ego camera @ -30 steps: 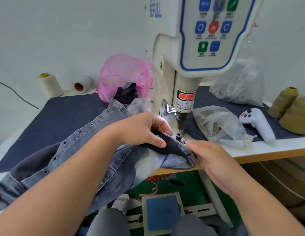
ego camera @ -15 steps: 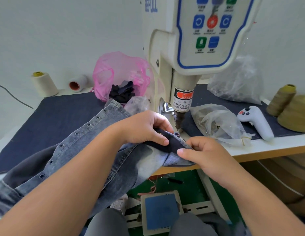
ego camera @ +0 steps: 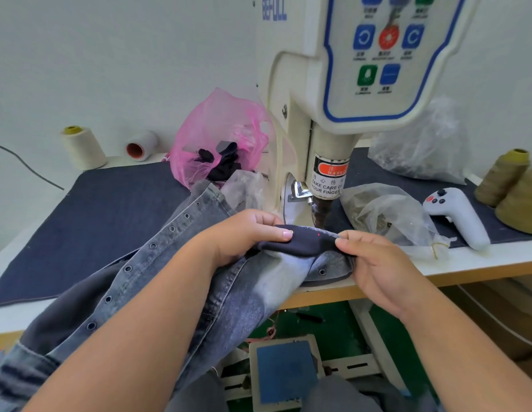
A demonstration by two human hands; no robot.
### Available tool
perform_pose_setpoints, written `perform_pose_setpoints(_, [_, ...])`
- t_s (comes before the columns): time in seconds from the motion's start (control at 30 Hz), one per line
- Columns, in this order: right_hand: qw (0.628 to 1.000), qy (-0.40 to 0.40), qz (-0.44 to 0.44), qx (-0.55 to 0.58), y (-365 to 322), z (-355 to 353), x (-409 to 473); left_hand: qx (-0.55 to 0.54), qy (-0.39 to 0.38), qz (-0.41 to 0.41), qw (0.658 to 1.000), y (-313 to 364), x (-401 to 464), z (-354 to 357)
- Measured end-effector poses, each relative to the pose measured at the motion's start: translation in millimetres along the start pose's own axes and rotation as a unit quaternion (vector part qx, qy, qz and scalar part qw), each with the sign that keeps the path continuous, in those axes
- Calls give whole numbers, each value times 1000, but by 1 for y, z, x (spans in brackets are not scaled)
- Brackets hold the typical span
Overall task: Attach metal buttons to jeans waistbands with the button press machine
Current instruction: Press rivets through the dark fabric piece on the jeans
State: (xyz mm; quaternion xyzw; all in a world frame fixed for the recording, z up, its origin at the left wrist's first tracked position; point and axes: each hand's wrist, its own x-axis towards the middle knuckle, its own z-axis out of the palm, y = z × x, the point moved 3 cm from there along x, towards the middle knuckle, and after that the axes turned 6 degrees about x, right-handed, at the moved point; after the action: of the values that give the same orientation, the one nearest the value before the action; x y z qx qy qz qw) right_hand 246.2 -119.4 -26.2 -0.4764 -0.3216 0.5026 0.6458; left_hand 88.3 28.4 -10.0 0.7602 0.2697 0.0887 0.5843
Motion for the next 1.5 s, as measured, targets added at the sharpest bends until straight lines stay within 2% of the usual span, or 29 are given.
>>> perform_pose_setpoints(0.17, [999,-33,13,30,5,-4,4,-83,1,-7,996,-10,5,0])
perform_pose_setpoints(0.4, [995,-71,25,61,4,-6,3,-130,2,-7,991,-13,6,5])
perform_pose_setpoints(0.87, [998,45,9,43,12,-4,2,-145,21,8,989,-15,7,5])
perform_pose_setpoints(1.2, [997,53,24,60,11,-2,4,-160,9,7,987,-18,8,4])
perform_pose_setpoints(1.5, [996,9,7,88,10,-3,2,-173,5,20,985,-18,8,3])
